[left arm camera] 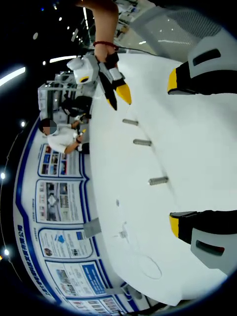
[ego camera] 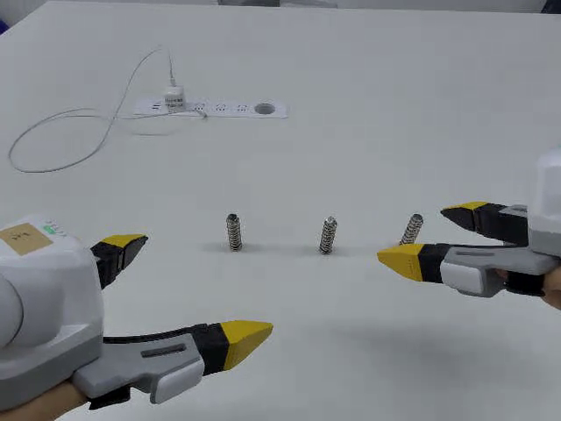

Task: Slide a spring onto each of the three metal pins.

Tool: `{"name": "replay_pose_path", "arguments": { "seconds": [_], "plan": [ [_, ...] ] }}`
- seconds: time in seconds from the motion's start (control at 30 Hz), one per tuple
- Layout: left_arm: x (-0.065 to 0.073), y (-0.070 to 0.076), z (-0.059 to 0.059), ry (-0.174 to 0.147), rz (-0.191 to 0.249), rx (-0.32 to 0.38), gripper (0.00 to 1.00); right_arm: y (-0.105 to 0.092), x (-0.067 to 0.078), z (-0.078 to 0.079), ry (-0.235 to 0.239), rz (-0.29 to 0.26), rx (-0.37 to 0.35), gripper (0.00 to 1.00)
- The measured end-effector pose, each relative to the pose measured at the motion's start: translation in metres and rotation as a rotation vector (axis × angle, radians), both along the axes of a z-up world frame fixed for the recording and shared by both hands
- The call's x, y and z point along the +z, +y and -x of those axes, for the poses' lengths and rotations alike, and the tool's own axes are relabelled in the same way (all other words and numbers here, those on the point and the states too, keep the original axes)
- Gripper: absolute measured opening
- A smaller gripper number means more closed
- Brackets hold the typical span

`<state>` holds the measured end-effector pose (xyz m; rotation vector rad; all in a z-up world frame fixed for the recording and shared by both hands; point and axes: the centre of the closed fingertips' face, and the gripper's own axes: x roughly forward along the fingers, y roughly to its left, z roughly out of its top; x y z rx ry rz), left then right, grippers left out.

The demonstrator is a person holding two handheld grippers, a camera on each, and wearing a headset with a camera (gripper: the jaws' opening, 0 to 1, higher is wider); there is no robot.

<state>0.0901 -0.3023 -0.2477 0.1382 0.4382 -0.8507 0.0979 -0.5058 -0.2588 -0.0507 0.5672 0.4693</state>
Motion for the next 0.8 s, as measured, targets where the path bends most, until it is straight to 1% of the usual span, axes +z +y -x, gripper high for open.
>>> {"name": "replay_pose_path", "arguments": {
  "seconds": [0.17,0.23,0.43,0.53,0.6,0.67,0.73,0.8],
  "plan": [
    [-0.001,0.001,0.0,0.002,-0.009,0.005,1.0,-0.004,-0.002,0.009,-0.002,-0.018,0.0,0.69],
    [-0.002,0.002,0.001,0.009,-0.015,0.009,1.0,-0.005,-0.002,0.012,0.001,-0.024,0.001,0.7],
    [-0.003,0.003,0.002,0.014,-0.021,0.015,1.0,-0.01,-0.003,0.022,-0.003,-0.037,0.005,0.72],
    [-0.005,0.004,0.003,0.027,-0.023,0.023,1.0,-0.012,-0.006,0.027,0.003,-0.049,0.001,0.74],
    [-0.005,0.004,0.003,0.03,-0.022,0.025,1.0,-0.015,-0.01,0.031,0.001,-0.041,0.001,0.75],
    [-0.005,0.005,0.003,0.026,-0.023,0.03,1.0,-0.018,-0.015,0.035,0.011,-0.027,-0.004,0.76],
    [-0.004,0.006,0.003,0.027,-0.017,0.034,1.0,-0.019,-0.019,0.039,0.033,-0.038,-0.008,0.77],
    [-0.005,0.007,0.004,0.034,-0.015,0.035,1.0,-0.019,-0.022,0.041,0.041,-0.034,-0.006,0.77]
  ]
}}
